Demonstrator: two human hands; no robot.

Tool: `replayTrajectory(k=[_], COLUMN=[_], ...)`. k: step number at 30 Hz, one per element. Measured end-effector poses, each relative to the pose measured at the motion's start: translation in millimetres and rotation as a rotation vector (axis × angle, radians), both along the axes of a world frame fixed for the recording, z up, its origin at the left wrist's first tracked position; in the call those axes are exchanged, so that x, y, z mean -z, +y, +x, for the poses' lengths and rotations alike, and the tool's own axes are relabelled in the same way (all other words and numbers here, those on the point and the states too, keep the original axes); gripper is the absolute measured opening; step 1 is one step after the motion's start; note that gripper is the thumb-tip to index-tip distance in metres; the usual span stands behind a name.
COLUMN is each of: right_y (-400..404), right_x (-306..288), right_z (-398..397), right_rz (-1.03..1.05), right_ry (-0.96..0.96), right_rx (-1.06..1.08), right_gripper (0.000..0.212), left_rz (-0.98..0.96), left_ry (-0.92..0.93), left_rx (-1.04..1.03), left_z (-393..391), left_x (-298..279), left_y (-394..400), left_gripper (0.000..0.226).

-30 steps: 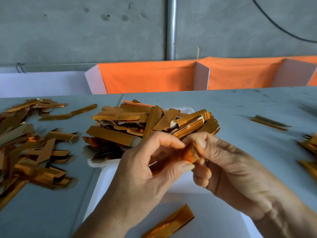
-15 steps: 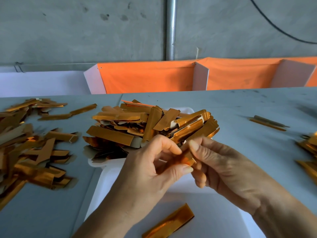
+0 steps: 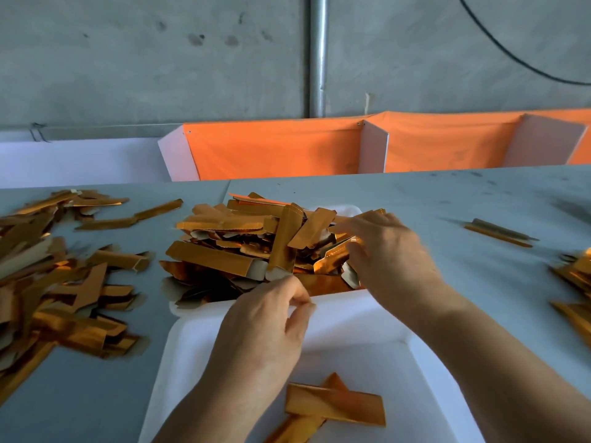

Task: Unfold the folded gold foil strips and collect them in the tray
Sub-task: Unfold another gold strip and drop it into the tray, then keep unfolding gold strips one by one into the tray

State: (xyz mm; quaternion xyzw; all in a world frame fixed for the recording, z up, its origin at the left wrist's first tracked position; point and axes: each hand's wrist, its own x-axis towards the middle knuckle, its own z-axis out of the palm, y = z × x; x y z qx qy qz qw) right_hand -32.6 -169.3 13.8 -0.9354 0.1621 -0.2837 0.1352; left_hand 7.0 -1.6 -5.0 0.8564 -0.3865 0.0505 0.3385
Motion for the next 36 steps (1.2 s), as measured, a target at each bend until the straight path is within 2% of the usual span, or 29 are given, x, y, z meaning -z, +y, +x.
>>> replayTrajectory(k=[3, 8, 11, 13, 18, 21, 25, 27, 29, 32, 34, 36], right_y=[-9.1, -17.3, -21.7, -24.3, -27.6, -26.5, -21.1, -20.4, -19.2, -14.2, -11.2, -4.3], right_x=[6.0, 18.6, 15.2, 12.9, 15.2, 21.7, 23.5, 22.1, 17.5, -2.8, -17.9, -32.1], right_z=[23.1, 35.8, 36.4, 33.7, 16.5, 15.1, 19.5, 18.9, 17.5, 11.5, 4.1, -8.5], right_rz=[-0.170, -0.271, -0.311, -0.240, -0.087, -0.183, -0.296, -0.305, -0.216, 0.072, 0.339, 0.646], right_ry=[0.200, 0.317, 0.237, 0.184, 0.196, 0.210, 0.118, 0.014, -0.154, -0.444, -0.588, -0.701], right_rx=[-0.018, -0.075, -0.064, -0.083, -0.226, -0.239, -0.219, -0.217, -0.226, -0.271, -0.332, -0.391], right_gripper=[0.045, 0.040, 0.029, 0.024, 0.035, 0.037, 0.020, 0.013, 0.015, 0.010, 0.009, 0.009], left_rz=[0.023, 0.039, 0.046, 0.051, 0.042, 0.048, 0.049, 0.037, 0.022, -0.034, -0.128, -0.302], left_ry=[-0.012, -0.021, -0.015, -0.005, 0.018, 0.010, 0.004, 0.004, 0.013, 0.059, 0.089, 0.084], left_rx=[0.003, 0.027, 0.033, 0.038, 0.048, 0.044, 0.051, 0.047, 0.042, 0.021, -0.006, -0.037], left_z=[-0.7, -0.6, 0.0, 0.2, 1.3, 1.7, 1.8, 2.1, 2.4, 1.6, 0.7, -0.3], left_x=[2.0, 4.7, 4.7, 4.4, 4.7, 4.7, 5.0, 5.3, 5.1, 4.5, 2.5, -0.9], left_y=[-1.0, -1.3, -1.9, -1.8, -0.3, 0.2, 0.8, 1.0, 0.7, -1.6, -2.8, -1.1], left_gripper=[0.003, 0.004, 0.004, 0.004, 0.004, 0.004, 0.005, 0.006, 0.006, 0.013, 0.021, 0.035])
